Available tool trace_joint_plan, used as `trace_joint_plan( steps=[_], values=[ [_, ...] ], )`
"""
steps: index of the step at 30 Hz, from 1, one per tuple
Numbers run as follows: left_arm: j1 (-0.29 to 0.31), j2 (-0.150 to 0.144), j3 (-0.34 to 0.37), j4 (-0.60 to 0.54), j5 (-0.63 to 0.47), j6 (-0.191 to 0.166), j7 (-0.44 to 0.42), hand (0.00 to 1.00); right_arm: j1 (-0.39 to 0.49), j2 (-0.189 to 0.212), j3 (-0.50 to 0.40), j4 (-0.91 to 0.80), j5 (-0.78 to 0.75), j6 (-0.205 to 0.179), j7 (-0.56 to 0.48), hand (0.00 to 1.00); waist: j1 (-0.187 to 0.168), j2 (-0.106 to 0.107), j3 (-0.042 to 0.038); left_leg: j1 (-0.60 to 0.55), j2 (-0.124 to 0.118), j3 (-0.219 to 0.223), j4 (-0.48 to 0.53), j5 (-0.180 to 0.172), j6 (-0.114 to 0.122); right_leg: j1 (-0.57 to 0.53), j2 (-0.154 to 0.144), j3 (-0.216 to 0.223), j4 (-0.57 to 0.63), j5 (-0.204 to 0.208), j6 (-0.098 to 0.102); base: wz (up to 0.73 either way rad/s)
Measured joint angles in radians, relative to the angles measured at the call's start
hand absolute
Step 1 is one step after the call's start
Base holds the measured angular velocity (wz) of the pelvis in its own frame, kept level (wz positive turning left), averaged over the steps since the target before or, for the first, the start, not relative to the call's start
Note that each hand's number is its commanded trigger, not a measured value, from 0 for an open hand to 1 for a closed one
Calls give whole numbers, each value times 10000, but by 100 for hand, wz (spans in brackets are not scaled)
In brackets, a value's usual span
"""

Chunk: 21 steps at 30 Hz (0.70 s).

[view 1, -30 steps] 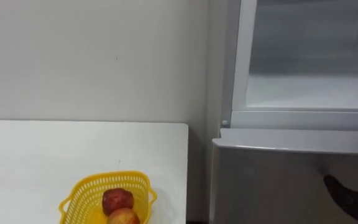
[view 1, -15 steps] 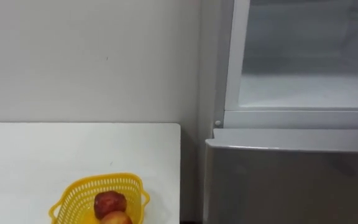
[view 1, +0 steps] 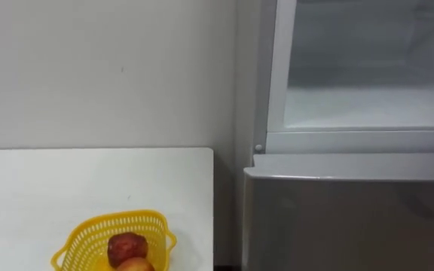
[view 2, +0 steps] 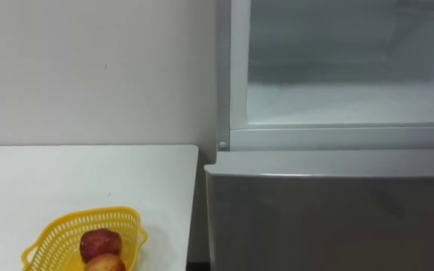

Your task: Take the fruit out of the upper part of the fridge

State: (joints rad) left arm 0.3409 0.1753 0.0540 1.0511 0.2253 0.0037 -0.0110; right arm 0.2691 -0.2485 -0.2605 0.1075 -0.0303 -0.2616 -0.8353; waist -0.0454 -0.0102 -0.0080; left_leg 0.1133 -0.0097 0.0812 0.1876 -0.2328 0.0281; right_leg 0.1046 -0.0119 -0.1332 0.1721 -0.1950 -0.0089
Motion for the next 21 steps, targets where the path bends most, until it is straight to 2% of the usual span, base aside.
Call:
trace_joint_plan(
  steps=[6,13,18,21],
  values=[
    [4,-2,-2,8,5,32,-2,0,0,219,-3,556,494,18,-33,0,-55,52,23,14,2,17,-2,0,0,-21,3,22,-6,0,1,-1],
    [93,-10,-1,14,-140,36,93,0,91,226,-35,564,2979,7,-676,0,-116,-5,12,3,0,16,-11,1,1,-32,12,98,-11,-10,11,0],
    [240,-12,79,-88,-371,38,92,0,65,225,-747,564,5008,13,-712,0,-293,-75,0,-22,-17,-4,-24,1,1,-9,-3,79,-31,-33,35,2],
    [595,-16,111,-724,-364,27,94,0,17,206,-1321,564,6141,4,-757,0,-380,-167,3,-29,-16,-2,-23,1,1,-9,-3,76,-44,-41,33,0]
  ],
)
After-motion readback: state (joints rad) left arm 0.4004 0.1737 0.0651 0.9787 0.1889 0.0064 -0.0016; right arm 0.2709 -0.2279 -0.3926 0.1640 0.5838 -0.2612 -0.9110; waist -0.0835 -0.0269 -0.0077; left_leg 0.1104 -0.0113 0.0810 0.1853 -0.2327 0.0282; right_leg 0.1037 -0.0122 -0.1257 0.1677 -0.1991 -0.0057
